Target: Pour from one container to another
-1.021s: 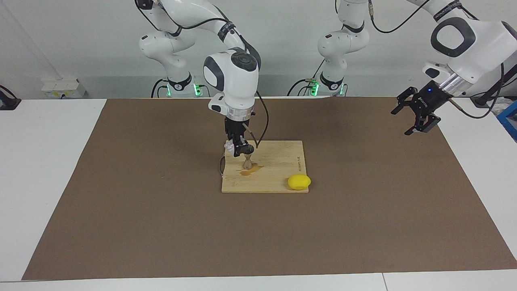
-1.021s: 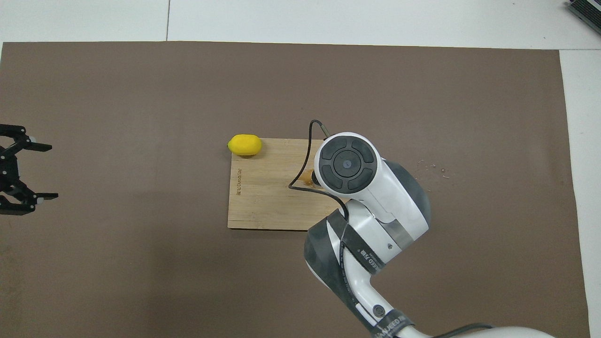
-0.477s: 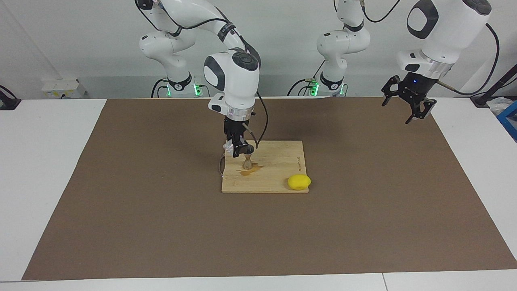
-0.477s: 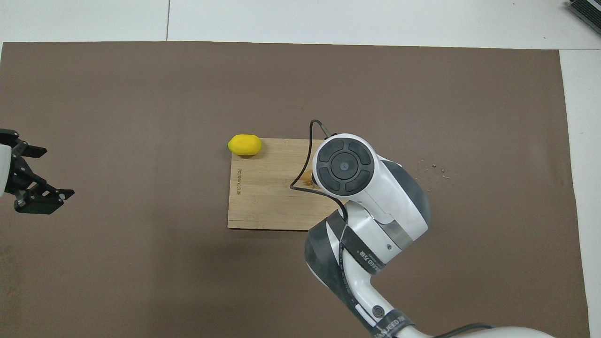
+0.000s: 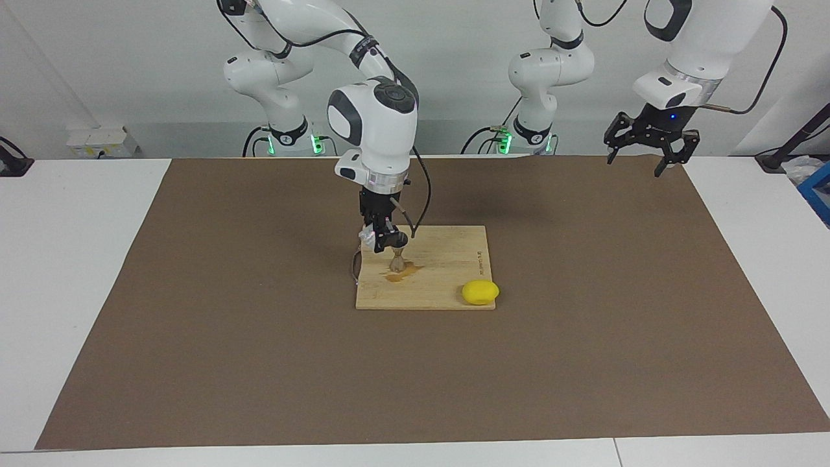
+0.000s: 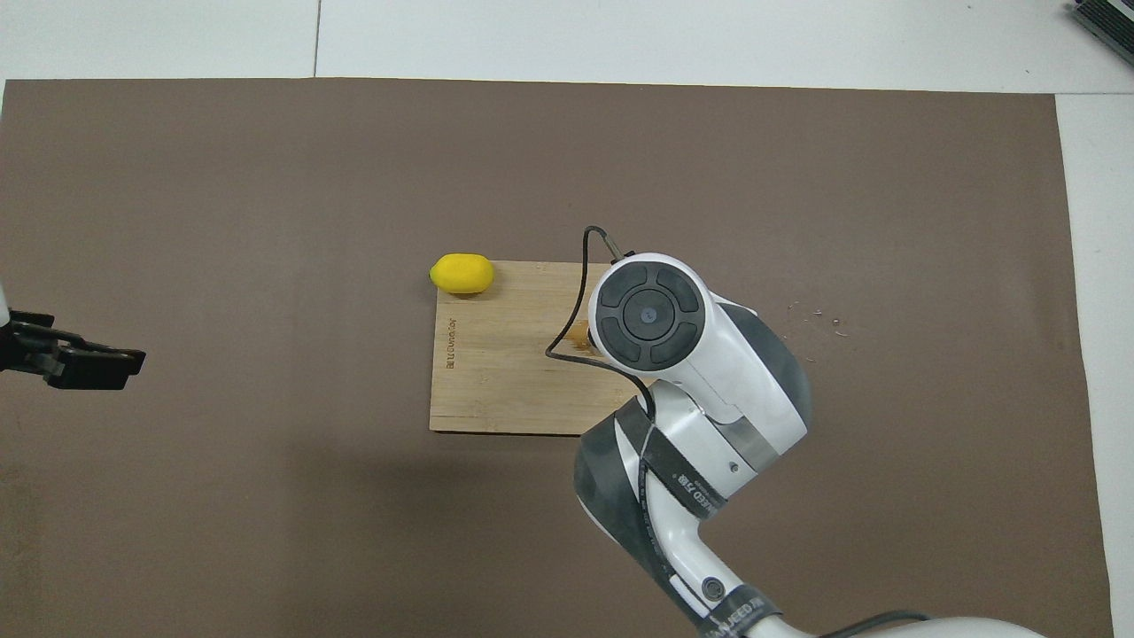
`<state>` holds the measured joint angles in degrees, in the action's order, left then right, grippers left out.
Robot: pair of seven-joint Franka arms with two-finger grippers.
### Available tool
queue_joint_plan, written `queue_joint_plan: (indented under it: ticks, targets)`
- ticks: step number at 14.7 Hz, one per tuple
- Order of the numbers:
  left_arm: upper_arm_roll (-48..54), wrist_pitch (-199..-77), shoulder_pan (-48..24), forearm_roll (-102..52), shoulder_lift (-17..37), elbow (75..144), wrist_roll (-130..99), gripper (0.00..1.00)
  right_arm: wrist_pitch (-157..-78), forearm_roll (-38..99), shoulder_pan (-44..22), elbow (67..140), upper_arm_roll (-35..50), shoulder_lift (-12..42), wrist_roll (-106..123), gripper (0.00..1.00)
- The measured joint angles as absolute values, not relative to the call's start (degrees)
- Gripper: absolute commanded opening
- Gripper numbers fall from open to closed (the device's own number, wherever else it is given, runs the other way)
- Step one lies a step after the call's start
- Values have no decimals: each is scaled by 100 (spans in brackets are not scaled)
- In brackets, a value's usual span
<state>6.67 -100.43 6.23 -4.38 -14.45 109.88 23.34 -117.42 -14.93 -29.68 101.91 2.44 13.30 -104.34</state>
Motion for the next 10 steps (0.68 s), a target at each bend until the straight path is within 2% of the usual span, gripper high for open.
queue_joint_plan:
  ticks: [5,10]
  targets:
    - [562,-10049,681,-424,-1456,10986,2133,100,-11816,-1307,-2961,10191,244,1336,-10674,19]
    - [535,-10044,1254,-383,-1459,10985,2120,100,-11874,-723,-2875,10191,237,1346,-10676,19]
